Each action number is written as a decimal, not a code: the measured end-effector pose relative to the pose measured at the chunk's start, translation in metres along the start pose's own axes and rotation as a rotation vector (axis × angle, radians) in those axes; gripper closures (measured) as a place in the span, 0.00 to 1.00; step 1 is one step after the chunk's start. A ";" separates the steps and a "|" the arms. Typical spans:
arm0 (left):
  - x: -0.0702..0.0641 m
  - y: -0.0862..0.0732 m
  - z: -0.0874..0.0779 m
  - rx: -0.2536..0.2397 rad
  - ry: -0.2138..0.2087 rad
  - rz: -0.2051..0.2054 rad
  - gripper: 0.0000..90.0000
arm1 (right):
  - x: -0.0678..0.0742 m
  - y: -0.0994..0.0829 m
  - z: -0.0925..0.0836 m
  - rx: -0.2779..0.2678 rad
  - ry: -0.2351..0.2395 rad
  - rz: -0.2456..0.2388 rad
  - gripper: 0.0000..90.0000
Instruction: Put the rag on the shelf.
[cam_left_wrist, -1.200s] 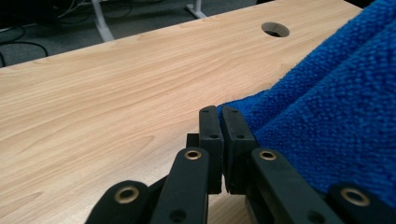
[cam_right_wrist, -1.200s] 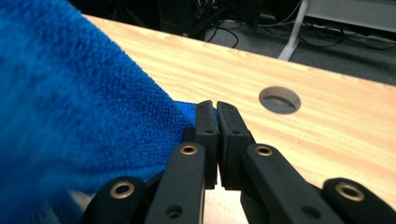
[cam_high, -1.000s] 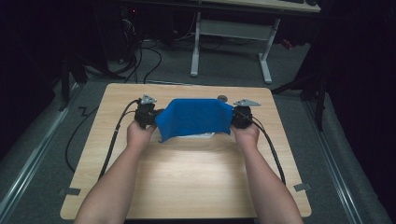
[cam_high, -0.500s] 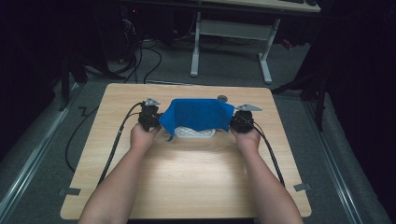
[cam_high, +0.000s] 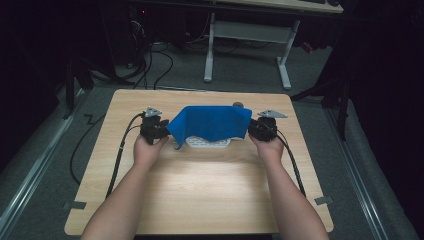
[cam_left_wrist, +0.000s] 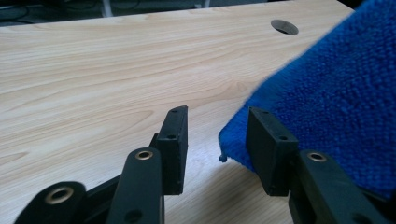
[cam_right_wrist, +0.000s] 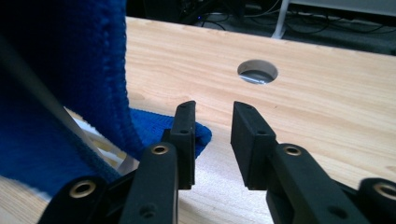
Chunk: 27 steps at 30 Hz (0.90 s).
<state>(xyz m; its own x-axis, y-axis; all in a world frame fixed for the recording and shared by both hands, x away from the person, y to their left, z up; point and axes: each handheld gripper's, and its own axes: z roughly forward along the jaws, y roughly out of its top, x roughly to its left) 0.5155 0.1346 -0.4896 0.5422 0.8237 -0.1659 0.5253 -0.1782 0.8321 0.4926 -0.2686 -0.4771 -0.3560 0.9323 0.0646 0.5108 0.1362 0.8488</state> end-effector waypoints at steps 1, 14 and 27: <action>0.001 0.000 -0.002 -0.006 0.002 -0.001 0.65 | -0.001 0.001 -0.001 -0.005 -0.002 -0.003 0.77; 0.004 -0.004 -0.026 -0.030 0.048 0.023 0.57 | 0.000 0.006 -0.018 -0.028 -0.032 -0.022 0.68; 0.006 -0.021 -0.043 -0.016 0.079 0.014 0.55 | -0.001 0.003 -0.037 -0.053 -0.057 -0.030 0.59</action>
<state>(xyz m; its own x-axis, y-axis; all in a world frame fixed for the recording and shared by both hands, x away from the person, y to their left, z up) 0.4793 0.1665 -0.4850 0.4960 0.8610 -0.1121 0.5067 -0.1822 0.8427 0.4652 -0.2812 -0.4552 -0.3246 0.9458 0.0102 0.4584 0.1479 0.8764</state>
